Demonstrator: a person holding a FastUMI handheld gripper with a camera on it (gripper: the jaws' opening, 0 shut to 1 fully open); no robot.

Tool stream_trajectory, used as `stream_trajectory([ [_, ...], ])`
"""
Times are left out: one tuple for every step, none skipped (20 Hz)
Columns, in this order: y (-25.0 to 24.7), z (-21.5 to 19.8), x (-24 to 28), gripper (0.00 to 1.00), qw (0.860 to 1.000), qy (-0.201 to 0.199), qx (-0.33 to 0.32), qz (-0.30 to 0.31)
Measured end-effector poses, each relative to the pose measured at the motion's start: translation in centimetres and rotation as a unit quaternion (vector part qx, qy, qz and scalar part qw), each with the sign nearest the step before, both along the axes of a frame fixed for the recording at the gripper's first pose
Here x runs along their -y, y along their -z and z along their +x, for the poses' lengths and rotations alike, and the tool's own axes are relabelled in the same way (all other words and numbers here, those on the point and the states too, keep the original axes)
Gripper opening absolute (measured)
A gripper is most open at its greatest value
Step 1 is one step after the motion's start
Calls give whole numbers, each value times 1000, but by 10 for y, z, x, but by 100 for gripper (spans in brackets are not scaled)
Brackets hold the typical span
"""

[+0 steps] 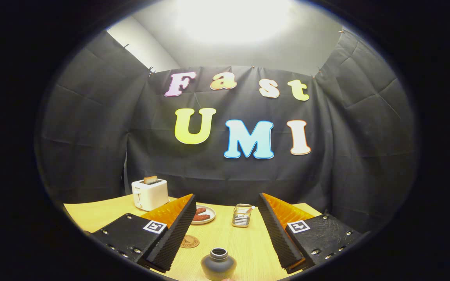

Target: Take the bottle from table, then pour the juice into the cup, finally place the bottle on the coaster

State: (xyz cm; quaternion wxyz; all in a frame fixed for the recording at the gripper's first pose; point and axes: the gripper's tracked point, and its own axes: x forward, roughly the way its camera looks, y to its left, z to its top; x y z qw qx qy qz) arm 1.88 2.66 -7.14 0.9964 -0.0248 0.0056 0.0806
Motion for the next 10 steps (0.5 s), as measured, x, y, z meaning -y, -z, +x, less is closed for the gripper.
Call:
stream_trajectory([
  [7,1,-3,97,1000,-6,-4,0],
  [14,2,-5,97,1000,-11,-9,0],
  [22,3,-7,97,1000,-18,-15,0],
  [31,3,-10,97,999,-23,-23,0],
  [40,4,-11,97,999,-26,-31,1],
  [49,5,-11,97,999,-28,-40,1],
  [56,4,-9,97,999,-27,-47,2],
  [61,5,-7,97,998,-24,-51,2],
  [68,5,-6,97,998,-21,-58,2],
  [76,5,-6,97,998,-21,-66,3],
])
